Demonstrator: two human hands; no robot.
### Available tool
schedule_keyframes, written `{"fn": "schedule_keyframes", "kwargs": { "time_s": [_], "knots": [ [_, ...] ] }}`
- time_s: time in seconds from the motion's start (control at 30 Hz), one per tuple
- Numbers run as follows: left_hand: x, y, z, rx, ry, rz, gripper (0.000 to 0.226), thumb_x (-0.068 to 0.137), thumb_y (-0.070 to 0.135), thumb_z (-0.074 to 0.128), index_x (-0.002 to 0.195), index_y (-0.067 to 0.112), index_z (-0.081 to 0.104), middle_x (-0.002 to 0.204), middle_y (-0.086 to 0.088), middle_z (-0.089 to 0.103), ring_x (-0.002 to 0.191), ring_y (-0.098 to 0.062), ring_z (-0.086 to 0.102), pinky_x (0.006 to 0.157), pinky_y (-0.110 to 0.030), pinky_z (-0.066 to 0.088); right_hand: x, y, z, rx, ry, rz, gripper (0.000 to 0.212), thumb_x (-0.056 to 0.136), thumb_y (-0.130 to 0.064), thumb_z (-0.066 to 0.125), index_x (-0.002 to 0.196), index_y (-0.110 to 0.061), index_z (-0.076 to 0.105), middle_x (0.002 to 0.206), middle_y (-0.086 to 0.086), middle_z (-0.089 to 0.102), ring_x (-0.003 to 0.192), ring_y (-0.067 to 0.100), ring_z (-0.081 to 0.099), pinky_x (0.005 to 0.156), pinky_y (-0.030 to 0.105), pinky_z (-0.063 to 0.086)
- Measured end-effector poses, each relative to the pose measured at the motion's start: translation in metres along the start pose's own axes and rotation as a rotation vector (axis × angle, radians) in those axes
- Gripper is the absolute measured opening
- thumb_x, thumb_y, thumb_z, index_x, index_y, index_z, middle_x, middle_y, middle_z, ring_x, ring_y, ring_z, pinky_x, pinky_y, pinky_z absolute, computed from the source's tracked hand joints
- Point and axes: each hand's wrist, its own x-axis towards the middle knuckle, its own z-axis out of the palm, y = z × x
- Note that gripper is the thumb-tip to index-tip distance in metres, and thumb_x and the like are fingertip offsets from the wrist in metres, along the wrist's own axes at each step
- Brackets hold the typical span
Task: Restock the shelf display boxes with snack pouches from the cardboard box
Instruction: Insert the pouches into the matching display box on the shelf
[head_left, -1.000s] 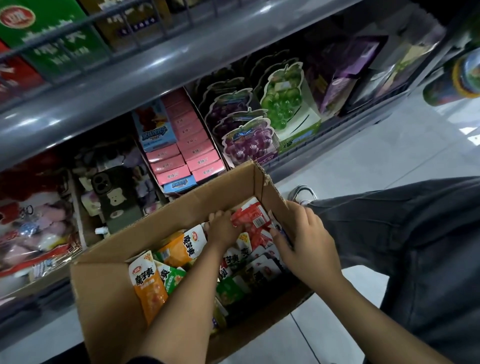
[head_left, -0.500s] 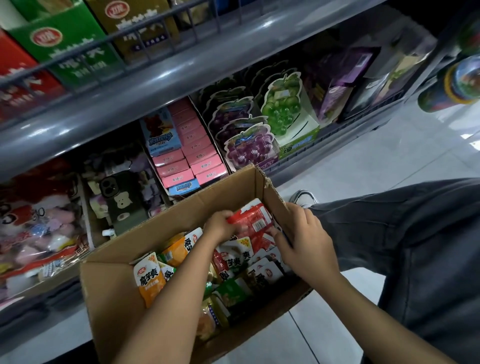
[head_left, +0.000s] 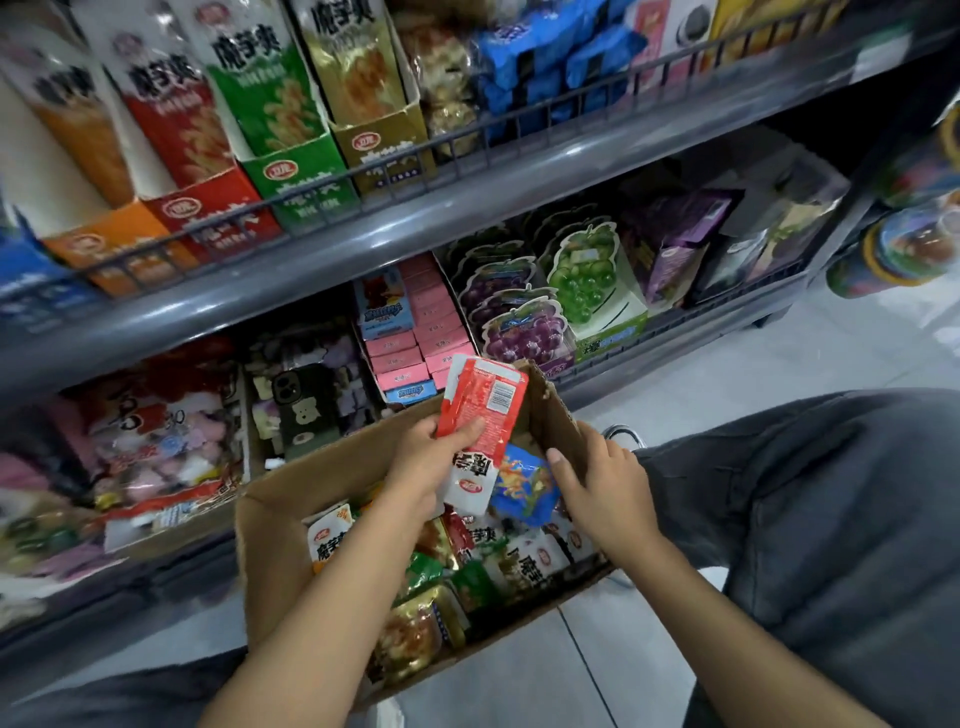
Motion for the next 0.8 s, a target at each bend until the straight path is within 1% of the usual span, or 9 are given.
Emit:
{"fn": "schedule_keyframes", "kwargs": {
  "time_s": [0.07,0.13,0.23,0.27,0.37,0.47,0.63,0.7,0.8],
  "knots": [
    [-0.016,0.005,-0.005,-0.054,-0.007,-0.035,0.023,0.082,0.015,0.072,0.101,0.009,0.061,0.078,-0.005,0.071,0.056,-0.014,0.068,0.046,-0.024,0.050,-0.002,-0.011,-0.006,0.000,0.038,-0.030,0.064,0.090,-0.057,0.033,0.136,-0.015,0.046,0.127,0.006,0.058,0.115,0.030,0.049,0.095,0.040,0.038],
    [-0.029,0.008,-0.011,-0.083,-0.013,-0.026,0.024,0.082,0.013,0.071,0.104,0.008,0.061,0.079,-0.006,0.072,0.057,-0.016,0.069,0.049,-0.026,0.052,-0.003,-0.026,-0.015,0.095,0.022,-0.092,0.067,0.087,-0.061,0.031,0.133,-0.016,0.051,0.127,0.003,0.058,0.116,0.023,0.050,0.096,0.035,0.036],
    [-0.047,0.011,-0.021,-0.159,0.002,0.018,0.026,0.083,0.013,0.070,0.107,0.010,0.061,0.084,-0.006,0.073,0.062,-0.017,0.069,0.058,-0.030,0.054,-0.009,-0.048,-0.030,0.420,-0.176,-0.035,0.038,0.091,-0.044,0.056,0.119,-0.019,0.060,0.104,-0.005,0.065,0.090,0.004,0.059,0.071,0.009,0.043],
    [-0.052,0.012,-0.025,-0.186,0.017,0.032,0.025,0.083,0.013,0.069,0.107,0.010,0.061,0.085,-0.006,0.072,0.063,-0.017,0.069,0.059,-0.030,0.053,-0.011,-0.054,-0.034,0.542,-0.250,0.026,0.030,0.089,-0.037,0.062,0.113,-0.020,0.062,0.098,-0.006,0.066,0.085,0.004,0.061,0.068,0.009,0.046],
    [-0.068,0.017,-0.039,-0.275,0.030,0.043,0.018,0.084,0.011,0.067,0.100,0.012,0.059,0.085,-0.006,0.071,0.067,-0.019,0.068,0.061,-0.033,0.052,-0.019,-0.067,-0.038,0.855,-0.352,0.184,0.018,0.081,-0.019,0.074,0.097,-0.015,0.066,0.097,0.012,0.071,0.086,0.024,0.068,0.084,0.039,0.055],
    [-0.081,0.020,-0.053,-0.322,0.036,0.055,0.012,0.087,0.014,0.064,0.099,0.012,0.060,0.084,-0.007,0.072,0.066,-0.019,0.069,0.063,-0.036,0.053,-0.019,-0.076,-0.042,0.933,-0.369,0.193,0.009,0.081,-0.014,0.073,0.087,-0.010,0.069,0.091,0.016,0.073,0.086,0.030,0.068,0.087,0.045,0.053],
    [-0.087,0.034,-0.081,-0.433,0.121,0.091,0.014,0.093,0.015,0.057,0.106,0.010,0.061,0.099,-0.011,0.070,0.084,-0.026,0.067,0.066,-0.039,0.052,-0.015,-0.082,-0.040,1.076,-0.224,0.282,0.006,0.080,-0.012,0.074,0.076,-0.013,0.069,0.087,0.021,0.072,0.084,0.039,0.067,0.088,0.058,0.050],
    [-0.088,0.042,-0.087,-0.473,0.112,0.093,0.017,0.094,0.010,0.055,0.109,0.007,0.061,0.106,-0.014,0.068,0.091,-0.028,0.066,0.068,-0.040,0.051,-0.013,-0.085,-0.041,1.191,-0.206,0.315,0.009,0.079,-0.009,0.073,0.078,-0.010,0.064,0.083,0.022,0.070,0.076,0.036,0.066,0.084,0.057,0.049],
    [-0.088,0.050,-0.091,-0.486,0.064,0.109,0.035,0.089,0.002,0.057,0.124,0.004,0.056,0.116,-0.020,0.064,0.100,-0.033,0.064,0.074,-0.043,0.053,-0.010,-0.094,-0.046,1.304,-0.250,0.313,0.018,0.076,-0.008,0.073,0.086,-0.005,0.058,0.081,0.019,0.069,0.064,0.027,0.064,0.069,0.042,0.052]
  ]
}}
